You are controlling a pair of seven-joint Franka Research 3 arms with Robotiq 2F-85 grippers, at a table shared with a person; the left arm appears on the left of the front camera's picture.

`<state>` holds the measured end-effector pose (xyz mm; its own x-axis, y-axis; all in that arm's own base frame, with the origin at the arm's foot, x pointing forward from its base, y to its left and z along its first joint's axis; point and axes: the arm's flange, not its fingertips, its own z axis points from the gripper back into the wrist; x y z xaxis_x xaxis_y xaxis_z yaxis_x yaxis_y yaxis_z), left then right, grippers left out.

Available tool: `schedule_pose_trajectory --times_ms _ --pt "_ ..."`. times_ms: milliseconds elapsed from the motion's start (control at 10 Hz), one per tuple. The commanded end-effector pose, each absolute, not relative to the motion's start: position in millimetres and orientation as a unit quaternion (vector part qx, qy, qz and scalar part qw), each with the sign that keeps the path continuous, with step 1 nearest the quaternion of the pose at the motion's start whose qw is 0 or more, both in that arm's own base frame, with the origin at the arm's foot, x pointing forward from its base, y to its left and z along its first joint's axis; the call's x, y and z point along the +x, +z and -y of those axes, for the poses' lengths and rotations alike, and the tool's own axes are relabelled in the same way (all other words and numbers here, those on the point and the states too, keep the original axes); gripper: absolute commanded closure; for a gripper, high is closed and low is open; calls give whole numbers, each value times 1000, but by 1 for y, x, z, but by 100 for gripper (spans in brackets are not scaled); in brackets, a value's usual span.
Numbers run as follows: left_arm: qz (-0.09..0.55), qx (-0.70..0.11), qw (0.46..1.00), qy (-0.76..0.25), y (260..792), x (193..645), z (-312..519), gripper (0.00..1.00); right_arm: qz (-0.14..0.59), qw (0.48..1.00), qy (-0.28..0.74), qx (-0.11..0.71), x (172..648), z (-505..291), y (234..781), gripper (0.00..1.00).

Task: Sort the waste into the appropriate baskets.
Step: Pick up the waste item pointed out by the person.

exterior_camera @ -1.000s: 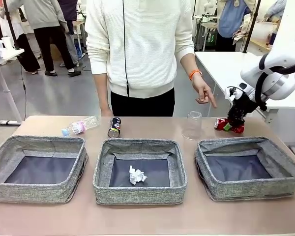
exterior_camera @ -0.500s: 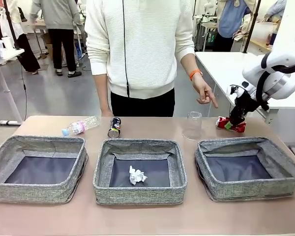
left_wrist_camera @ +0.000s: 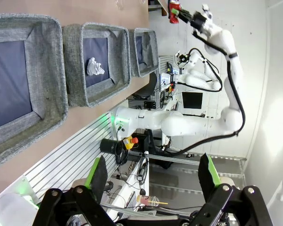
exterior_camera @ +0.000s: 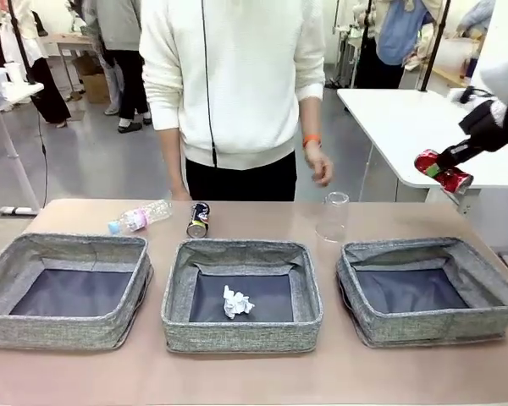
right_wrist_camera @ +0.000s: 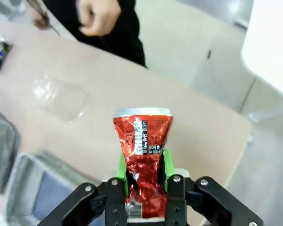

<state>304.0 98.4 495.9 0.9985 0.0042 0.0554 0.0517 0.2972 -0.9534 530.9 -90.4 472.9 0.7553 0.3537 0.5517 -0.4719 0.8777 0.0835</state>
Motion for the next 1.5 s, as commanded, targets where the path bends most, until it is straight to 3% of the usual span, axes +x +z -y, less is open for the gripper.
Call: schedule_pose_trajectory --times_ms 0,200,300,400,700,800,900,1000,1100,1200,1400 --pt "23 -592 806 -23 497 301 -100 0 235 934 260 64 468 58 479 100" --pt "23 -592 806 -23 497 301 -100 0 112 988 96 -50 430 40 460 100" --pt "23 -592 806 -23 497 301 -100 0 110 990 71 -61 420 43 454 100" --pt "23 -592 806 -23 497 301 -100 0 200 961 189 1 439 60 463 100" --pt "23 -592 806 -23 497 301 -100 0 200 961 189 1 439 60 463 100" --pt "23 -592 806 -23 497 301 -100 0 182 969 164 -22 430 55 457 68" --pt "23 -592 806 -23 497 301 -100 0 132 983 124 -13 447 42 455 68" --pt "23 -592 806 -23 497 301 -100 0 148 980 136 14 456 15 478 68" --pt "23 -592 806 -23 497 301 -100 0 91 996 25 6 464 -29 517 68" --pt "23 -592 806 -23 497 301 -100 0 36 999 -18 4 464 -75 556 68" --pt "23 -592 806 -23 497 301 -100 0 21 998 -26 -50 454 -160 605 68"
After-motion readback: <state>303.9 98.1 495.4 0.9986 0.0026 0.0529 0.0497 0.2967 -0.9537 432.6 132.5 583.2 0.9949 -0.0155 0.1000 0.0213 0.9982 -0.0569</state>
